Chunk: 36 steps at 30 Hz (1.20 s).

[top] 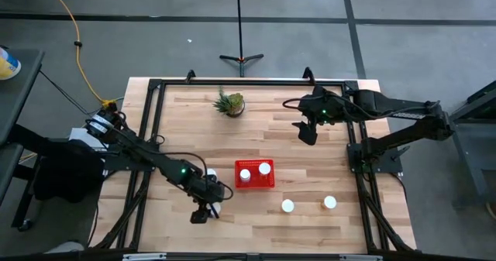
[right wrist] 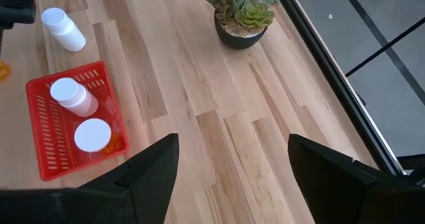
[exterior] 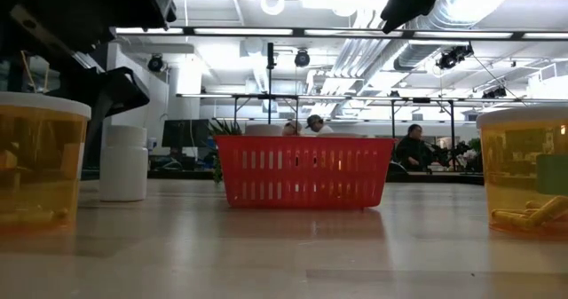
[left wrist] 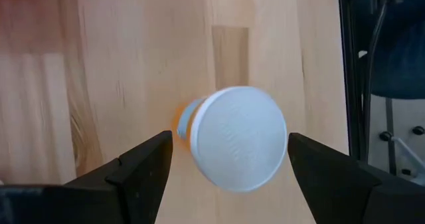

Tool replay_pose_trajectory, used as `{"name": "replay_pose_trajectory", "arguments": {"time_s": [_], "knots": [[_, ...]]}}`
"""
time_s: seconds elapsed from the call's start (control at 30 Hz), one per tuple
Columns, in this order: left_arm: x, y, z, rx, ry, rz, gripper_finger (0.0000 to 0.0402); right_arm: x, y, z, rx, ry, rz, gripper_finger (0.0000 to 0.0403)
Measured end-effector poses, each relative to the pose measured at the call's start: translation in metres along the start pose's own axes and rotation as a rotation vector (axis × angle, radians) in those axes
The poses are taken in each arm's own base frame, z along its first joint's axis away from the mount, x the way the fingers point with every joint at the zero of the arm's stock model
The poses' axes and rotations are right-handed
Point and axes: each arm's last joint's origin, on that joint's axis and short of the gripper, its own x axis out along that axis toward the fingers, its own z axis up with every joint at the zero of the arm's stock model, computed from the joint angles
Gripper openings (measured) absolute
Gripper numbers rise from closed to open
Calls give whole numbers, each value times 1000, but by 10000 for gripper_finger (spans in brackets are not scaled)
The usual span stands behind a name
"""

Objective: Pick and place pill bottles into a basket
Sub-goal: Put the orange pill bottle into the red bin

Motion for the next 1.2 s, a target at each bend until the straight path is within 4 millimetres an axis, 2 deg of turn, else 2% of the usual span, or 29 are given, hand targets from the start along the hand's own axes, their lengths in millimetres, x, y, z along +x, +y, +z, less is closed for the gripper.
{"name": "replay_pose_trajectory", "arguments": {"time_s": [0.4, 0.77, 1.2], "knots": [[2, 1, 1, 18, -15, 24, 333, 0, -1, 0, 1, -1, -7, 273], [18, 4, 2, 25, -20, 46, 333, 0, -1, 0, 0, 0, -7, 273], [21, 6, 1, 28, -13, 75, 332, 0, -1, 0, -5, 6, -8, 273]]}}
